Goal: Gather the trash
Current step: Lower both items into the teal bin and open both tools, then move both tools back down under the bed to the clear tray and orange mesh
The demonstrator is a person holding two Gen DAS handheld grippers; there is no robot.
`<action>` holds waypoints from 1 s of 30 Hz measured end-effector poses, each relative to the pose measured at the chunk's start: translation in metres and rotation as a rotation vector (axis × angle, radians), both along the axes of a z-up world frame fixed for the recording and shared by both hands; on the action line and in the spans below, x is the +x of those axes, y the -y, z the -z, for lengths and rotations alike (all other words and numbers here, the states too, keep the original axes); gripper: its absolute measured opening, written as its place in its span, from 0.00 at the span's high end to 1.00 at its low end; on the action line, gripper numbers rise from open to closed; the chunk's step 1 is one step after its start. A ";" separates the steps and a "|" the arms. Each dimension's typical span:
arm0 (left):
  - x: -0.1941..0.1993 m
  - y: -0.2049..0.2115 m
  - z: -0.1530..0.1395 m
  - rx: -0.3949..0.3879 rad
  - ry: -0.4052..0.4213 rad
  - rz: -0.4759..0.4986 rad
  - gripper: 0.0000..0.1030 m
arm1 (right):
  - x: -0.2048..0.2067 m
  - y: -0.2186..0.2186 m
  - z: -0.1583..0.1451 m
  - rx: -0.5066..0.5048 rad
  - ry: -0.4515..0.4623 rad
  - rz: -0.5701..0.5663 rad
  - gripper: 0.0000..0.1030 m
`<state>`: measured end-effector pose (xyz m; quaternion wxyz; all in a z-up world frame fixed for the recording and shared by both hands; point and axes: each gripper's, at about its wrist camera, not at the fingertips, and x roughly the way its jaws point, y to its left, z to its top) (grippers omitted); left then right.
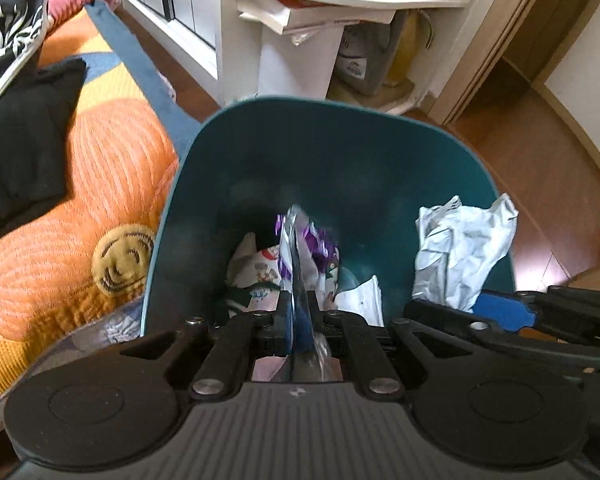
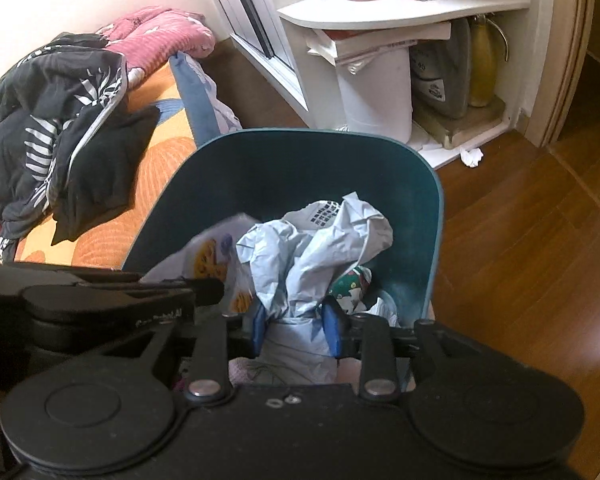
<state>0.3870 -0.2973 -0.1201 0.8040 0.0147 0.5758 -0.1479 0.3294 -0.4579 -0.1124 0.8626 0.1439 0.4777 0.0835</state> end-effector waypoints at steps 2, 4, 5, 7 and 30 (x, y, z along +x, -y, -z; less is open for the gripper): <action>0.000 -0.002 0.003 -0.003 -0.013 -0.005 0.95 | -0.001 0.001 0.001 0.013 -0.009 0.012 0.68; 0.001 -0.004 0.005 -0.010 -0.029 -0.016 0.95 | 0.000 0.002 0.002 0.021 -0.017 0.017 0.66; 0.000 -0.005 0.006 -0.016 -0.035 -0.023 0.94 | -0.001 0.002 0.002 0.027 -0.021 0.019 0.64; -0.001 -0.008 0.006 -0.029 -0.046 -0.037 0.91 | -0.002 0.002 0.002 0.026 -0.026 0.024 0.62; -0.071 -0.071 -0.085 -0.064 0.116 -0.084 0.38 | -0.056 -0.024 -0.073 0.047 0.113 -0.027 0.50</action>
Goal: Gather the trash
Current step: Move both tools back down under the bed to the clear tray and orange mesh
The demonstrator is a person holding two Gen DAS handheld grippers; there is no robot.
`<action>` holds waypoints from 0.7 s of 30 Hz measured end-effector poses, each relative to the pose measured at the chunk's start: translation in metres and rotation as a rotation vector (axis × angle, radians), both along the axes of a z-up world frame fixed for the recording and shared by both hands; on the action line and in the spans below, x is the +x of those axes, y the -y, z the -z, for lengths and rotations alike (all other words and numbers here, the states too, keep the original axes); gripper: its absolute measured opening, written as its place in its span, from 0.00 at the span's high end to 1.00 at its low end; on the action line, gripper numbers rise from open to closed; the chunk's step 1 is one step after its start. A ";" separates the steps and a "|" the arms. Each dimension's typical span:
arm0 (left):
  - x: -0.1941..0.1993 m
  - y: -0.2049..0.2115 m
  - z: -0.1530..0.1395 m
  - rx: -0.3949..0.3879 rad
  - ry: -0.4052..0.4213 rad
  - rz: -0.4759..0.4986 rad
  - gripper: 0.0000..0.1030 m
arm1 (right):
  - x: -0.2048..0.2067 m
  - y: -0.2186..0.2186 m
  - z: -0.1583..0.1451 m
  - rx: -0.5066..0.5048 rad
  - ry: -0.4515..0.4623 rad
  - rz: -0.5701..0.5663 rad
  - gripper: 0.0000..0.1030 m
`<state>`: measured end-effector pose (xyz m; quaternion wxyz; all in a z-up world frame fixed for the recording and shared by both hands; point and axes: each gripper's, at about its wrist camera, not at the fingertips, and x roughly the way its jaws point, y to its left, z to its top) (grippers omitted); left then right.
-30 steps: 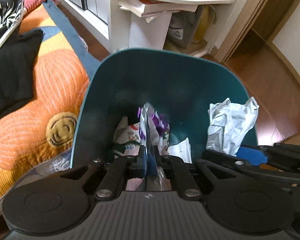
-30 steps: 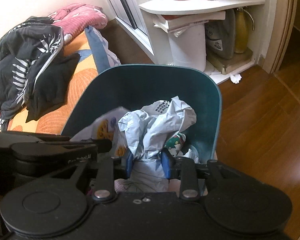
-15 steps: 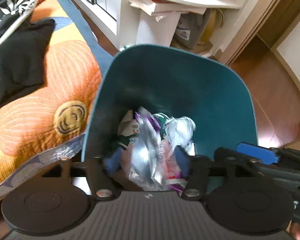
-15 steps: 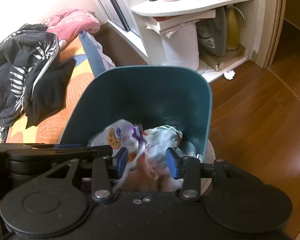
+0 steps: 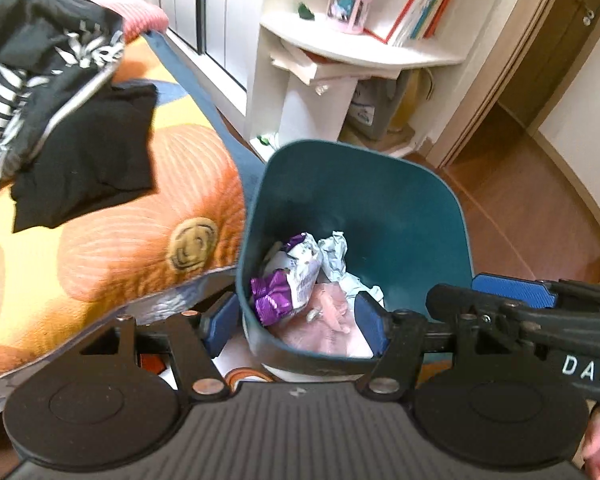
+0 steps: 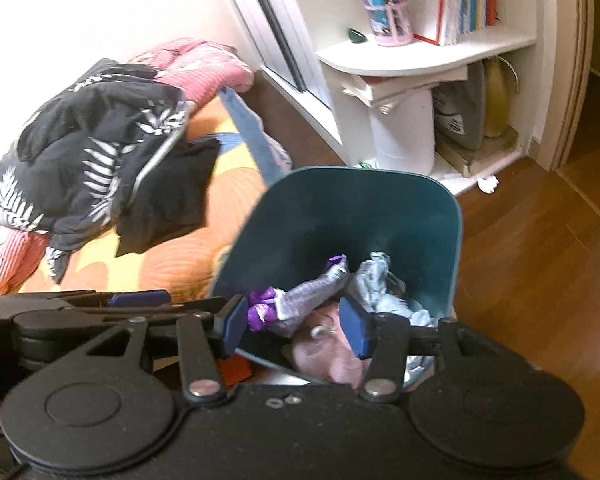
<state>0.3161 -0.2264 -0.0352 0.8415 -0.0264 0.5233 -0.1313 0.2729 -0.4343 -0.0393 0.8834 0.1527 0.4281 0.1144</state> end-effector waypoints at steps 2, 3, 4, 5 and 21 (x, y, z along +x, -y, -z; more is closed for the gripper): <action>-0.009 -0.012 -0.010 -0.011 0.016 -0.015 0.38 | -0.007 -0.008 -0.008 0.004 0.017 -0.022 0.50; -0.015 -0.019 -0.016 -0.014 0.026 -0.021 0.38 | -0.011 -0.013 -0.013 0.005 0.026 -0.035 0.50; -0.019 -0.024 -0.021 -0.015 0.036 -0.026 0.38 | -0.014 -0.019 -0.018 0.002 0.038 -0.049 0.50; -0.025 -0.032 -0.026 -0.013 0.047 -0.031 0.38 | -0.018 -0.023 -0.022 -0.001 0.048 -0.061 0.50; -0.113 -0.168 -0.050 0.013 0.126 -0.230 0.21 | -0.053 -0.132 -0.041 0.001 0.123 -0.293 0.50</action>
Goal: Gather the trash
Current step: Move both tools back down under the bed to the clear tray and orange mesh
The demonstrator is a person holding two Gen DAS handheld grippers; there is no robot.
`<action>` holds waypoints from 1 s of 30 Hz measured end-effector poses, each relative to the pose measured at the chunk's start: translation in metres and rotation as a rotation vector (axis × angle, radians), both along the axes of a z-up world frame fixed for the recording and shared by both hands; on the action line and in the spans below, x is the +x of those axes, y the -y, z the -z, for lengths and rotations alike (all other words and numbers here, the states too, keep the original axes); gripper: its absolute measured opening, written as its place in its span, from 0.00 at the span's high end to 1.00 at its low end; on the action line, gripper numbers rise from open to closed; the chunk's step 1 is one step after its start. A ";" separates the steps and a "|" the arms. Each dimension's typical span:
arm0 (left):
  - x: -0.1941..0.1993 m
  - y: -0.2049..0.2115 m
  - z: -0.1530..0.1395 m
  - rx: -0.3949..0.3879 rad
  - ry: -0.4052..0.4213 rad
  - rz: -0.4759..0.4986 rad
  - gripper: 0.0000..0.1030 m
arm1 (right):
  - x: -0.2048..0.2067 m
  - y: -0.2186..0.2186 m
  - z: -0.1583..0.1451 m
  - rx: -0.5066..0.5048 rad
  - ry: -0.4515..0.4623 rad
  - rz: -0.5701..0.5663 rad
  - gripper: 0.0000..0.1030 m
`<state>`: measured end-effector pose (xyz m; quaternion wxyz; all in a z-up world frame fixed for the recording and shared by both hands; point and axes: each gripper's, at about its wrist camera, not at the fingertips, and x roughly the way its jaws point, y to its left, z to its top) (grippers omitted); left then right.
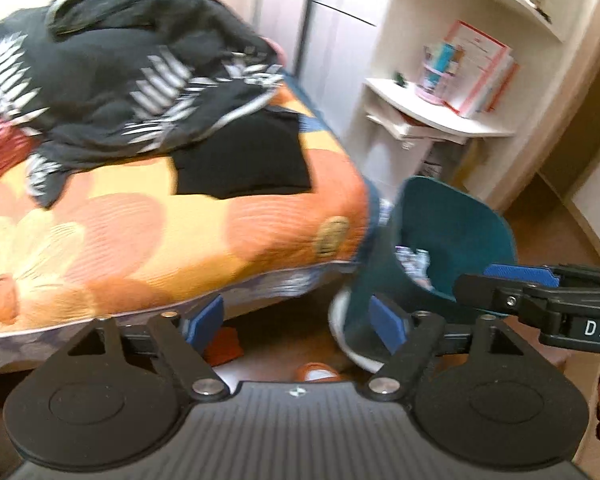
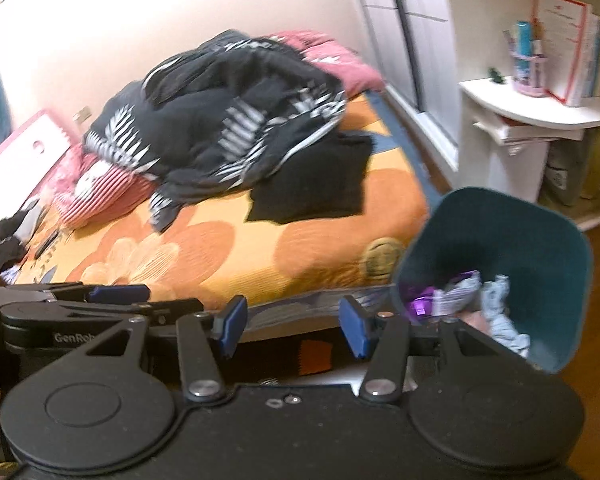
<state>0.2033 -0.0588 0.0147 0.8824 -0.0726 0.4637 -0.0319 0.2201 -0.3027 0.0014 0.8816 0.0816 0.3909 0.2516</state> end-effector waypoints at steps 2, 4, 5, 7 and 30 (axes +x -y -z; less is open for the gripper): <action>-0.008 -0.017 0.007 0.032 0.006 -0.051 0.20 | -0.002 -0.017 0.008 -0.002 -0.008 -0.025 0.50; -0.013 -0.033 0.017 0.030 0.002 -0.095 0.20 | -0.002 -0.032 0.017 -0.005 -0.027 -0.050 0.50; -0.015 -0.044 0.025 0.016 -0.008 -0.127 0.20 | -0.001 -0.040 0.023 -0.005 -0.038 -0.064 0.50; -0.017 -0.062 0.041 -0.015 -0.032 -0.182 0.19 | 0.000 -0.056 0.039 -0.011 -0.066 -0.086 0.50; 0.002 -0.139 0.322 -0.060 -0.434 -0.461 0.19 | 0.104 -0.183 0.287 -0.126 -0.299 -0.093 0.50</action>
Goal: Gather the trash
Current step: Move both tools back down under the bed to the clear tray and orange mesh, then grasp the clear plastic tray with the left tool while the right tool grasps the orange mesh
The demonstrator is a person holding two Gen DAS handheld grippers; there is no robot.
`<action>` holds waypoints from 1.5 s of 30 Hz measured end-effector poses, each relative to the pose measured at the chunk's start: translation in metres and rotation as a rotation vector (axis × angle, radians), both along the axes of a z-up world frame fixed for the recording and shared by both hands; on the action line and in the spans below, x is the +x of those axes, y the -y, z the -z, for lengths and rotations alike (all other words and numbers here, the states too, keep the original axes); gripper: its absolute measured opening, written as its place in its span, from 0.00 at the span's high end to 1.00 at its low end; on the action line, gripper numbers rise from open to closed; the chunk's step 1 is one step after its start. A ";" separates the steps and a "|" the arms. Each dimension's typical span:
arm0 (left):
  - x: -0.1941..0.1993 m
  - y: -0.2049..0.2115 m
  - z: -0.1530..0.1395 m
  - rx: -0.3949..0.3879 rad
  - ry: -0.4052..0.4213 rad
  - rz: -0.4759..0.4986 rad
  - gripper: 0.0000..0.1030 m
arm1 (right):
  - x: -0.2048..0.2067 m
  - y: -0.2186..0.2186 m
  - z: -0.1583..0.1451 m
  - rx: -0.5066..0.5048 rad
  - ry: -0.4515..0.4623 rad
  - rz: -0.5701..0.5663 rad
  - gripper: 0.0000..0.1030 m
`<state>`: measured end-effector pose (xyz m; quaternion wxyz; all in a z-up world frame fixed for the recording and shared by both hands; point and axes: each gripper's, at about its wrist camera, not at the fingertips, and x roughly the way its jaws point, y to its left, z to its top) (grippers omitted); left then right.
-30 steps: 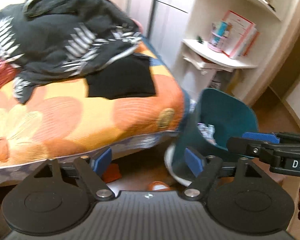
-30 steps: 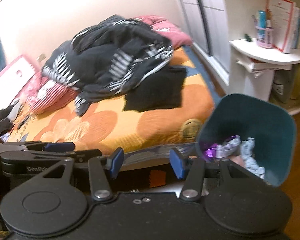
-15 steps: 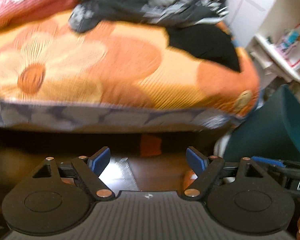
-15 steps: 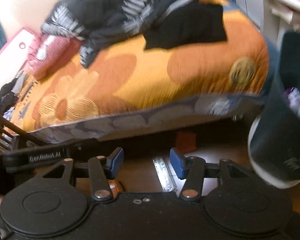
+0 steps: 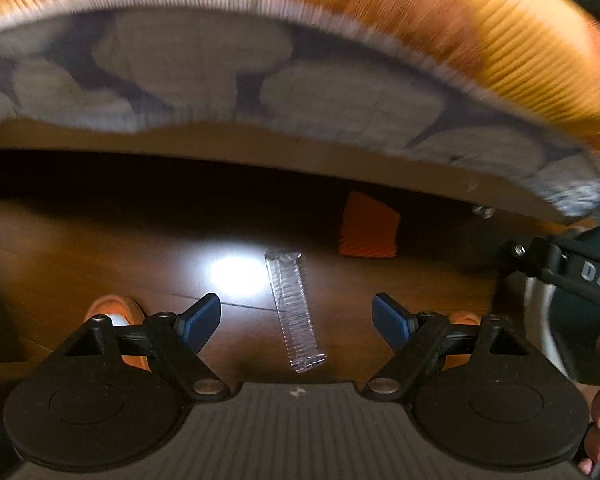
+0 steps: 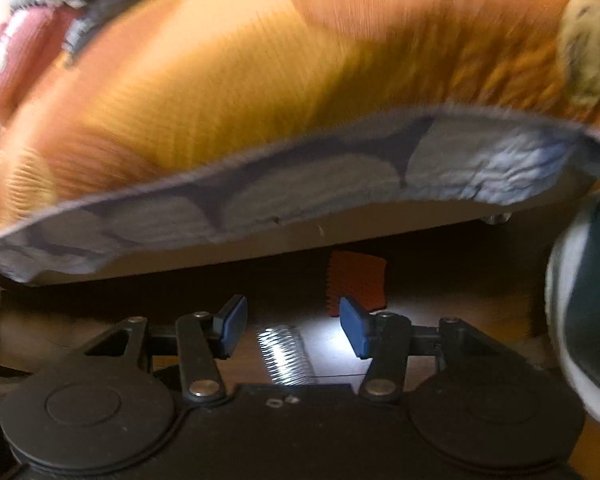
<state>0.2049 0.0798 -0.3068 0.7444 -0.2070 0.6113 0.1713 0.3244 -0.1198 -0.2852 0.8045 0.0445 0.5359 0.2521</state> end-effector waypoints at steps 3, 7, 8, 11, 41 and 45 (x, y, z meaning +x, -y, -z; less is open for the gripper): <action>0.005 -0.004 0.036 -0.015 -0.053 -0.014 0.19 | 0.016 -0.009 0.035 -0.033 -0.034 0.010 0.50; 0.014 -0.005 0.083 -0.023 -0.111 0.000 0.19 | 0.034 -0.017 0.081 -0.082 -0.060 0.027 0.50; 0.017 -0.005 0.095 -0.022 -0.125 0.012 0.19 | 0.038 -0.019 0.091 -0.091 -0.063 0.031 0.50; 0.022 -0.005 0.123 -0.023 -0.154 0.033 0.19 | 0.047 -0.027 0.118 -0.121 -0.038 0.009 0.50; 0.043 0.007 0.248 -0.117 -0.249 0.093 0.46 | 0.066 -0.075 0.229 -0.332 0.116 -0.098 0.51; 0.044 0.005 0.247 -0.115 -0.249 0.098 0.55 | 0.069 -0.074 0.231 -0.330 0.080 -0.084 0.54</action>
